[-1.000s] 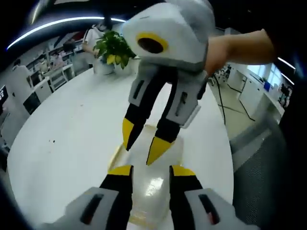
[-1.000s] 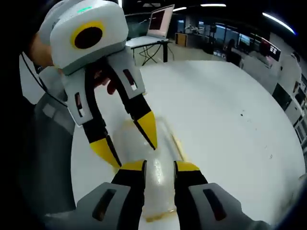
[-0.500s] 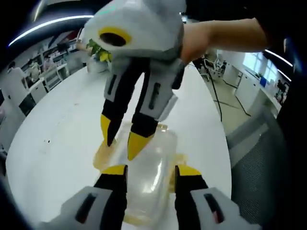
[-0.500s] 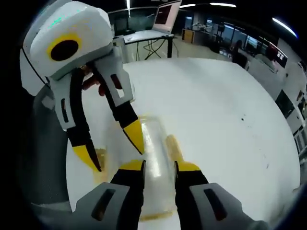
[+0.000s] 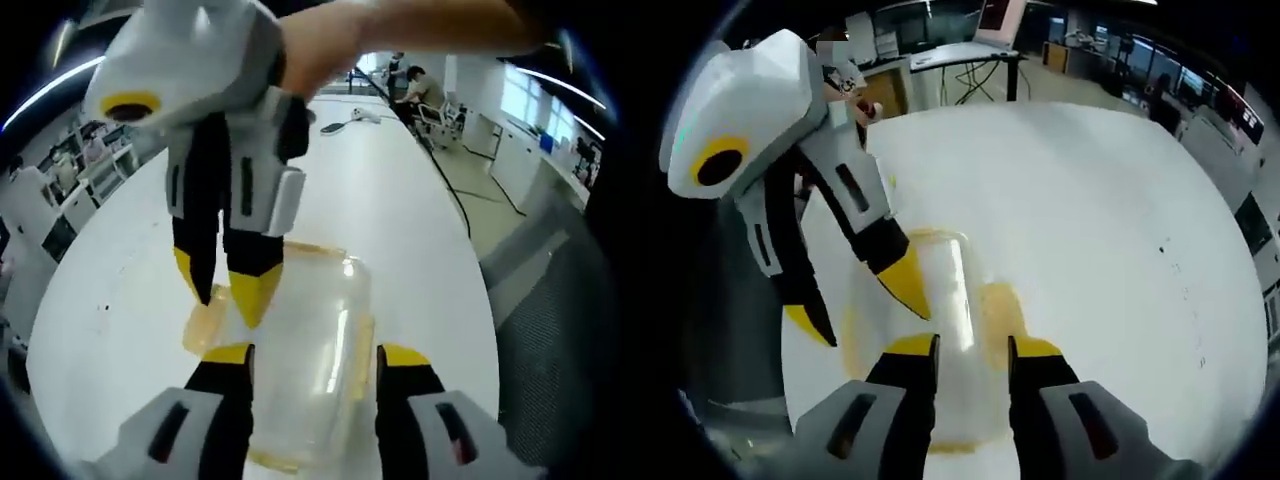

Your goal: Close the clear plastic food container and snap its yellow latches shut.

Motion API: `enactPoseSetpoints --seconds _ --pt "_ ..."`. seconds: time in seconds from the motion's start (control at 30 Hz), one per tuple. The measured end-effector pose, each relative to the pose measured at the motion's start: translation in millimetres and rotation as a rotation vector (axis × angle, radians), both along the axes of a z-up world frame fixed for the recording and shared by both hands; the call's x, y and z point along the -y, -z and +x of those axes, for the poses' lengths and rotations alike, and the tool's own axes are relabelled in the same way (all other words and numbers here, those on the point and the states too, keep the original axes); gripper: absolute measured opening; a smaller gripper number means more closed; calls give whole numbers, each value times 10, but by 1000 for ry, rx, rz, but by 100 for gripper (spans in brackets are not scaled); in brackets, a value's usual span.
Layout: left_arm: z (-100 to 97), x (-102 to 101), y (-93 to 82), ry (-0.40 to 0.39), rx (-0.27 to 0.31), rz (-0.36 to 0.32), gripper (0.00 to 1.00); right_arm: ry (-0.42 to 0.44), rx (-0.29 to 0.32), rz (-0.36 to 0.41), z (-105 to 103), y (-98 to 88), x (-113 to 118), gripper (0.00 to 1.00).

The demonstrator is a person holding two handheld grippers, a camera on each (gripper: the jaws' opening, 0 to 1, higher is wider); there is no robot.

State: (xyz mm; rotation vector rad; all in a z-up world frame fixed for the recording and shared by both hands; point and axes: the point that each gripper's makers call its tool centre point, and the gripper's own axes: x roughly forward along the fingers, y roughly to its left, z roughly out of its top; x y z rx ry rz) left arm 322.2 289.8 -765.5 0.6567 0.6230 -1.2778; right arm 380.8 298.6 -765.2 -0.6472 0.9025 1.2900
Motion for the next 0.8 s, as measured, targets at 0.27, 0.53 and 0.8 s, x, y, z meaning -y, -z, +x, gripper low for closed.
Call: enactPoseSetpoints --seconds 0.27,0.53,0.8 --pt "37 33 41 4 40 13 46 -75 -53 -68 -2 67 -19 28" --pt "36 35 58 6 58 7 47 -99 -187 -119 -96 71 -39 26" --pt "32 29 95 31 99 40 47 -146 -259 -171 -140 88 -34 26"
